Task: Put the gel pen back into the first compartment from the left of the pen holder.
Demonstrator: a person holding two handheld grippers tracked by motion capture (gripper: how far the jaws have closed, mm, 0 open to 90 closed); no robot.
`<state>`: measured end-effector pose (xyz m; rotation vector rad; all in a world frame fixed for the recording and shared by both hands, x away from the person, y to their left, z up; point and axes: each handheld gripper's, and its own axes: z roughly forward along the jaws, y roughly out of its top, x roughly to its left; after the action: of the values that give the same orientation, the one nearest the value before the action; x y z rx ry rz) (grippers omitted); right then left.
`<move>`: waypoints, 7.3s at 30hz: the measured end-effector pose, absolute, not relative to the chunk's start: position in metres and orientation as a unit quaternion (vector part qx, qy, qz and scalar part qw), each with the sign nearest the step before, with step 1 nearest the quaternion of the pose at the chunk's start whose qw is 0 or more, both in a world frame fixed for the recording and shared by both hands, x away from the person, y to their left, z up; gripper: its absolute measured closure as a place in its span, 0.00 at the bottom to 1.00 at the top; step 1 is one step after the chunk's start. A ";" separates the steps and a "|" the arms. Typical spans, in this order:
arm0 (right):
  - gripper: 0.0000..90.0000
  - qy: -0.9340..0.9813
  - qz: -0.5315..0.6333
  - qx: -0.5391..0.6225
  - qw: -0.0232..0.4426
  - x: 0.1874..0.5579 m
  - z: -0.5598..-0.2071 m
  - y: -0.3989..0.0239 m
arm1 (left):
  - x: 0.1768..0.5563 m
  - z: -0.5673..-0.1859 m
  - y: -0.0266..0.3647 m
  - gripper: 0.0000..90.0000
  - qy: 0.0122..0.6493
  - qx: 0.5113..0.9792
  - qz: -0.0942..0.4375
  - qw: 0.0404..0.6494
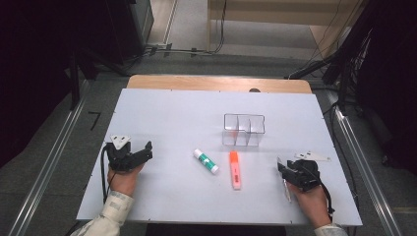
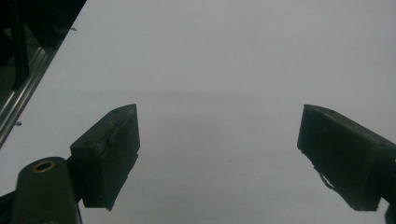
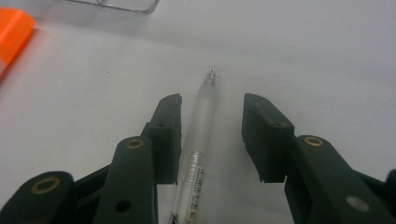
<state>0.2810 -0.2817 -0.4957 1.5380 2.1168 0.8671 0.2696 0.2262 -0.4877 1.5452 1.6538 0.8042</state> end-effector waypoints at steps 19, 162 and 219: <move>0.78 0.767 0.288 0.534 0.206 0.282 -0.499 -0.271 | 0.270 -0.488 0.225 0.15 0.640 0.602 0.311 0.362; 0.87 0.760 0.432 0.441 0.201 0.381 -0.386 -0.142 | 0.271 -0.490 0.230 0.16 0.644 0.601 0.301 0.366; 0.87 0.756 0.441 0.441 0.200 0.425 -0.385 -0.100 | 0.272 -0.490 0.233 0.16 0.644 0.599 0.297 0.371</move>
<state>0.4251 -0.1004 -0.3847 1.2324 2.1128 1.2340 0.2717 0.2334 -0.4899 1.5371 1.6513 0.7611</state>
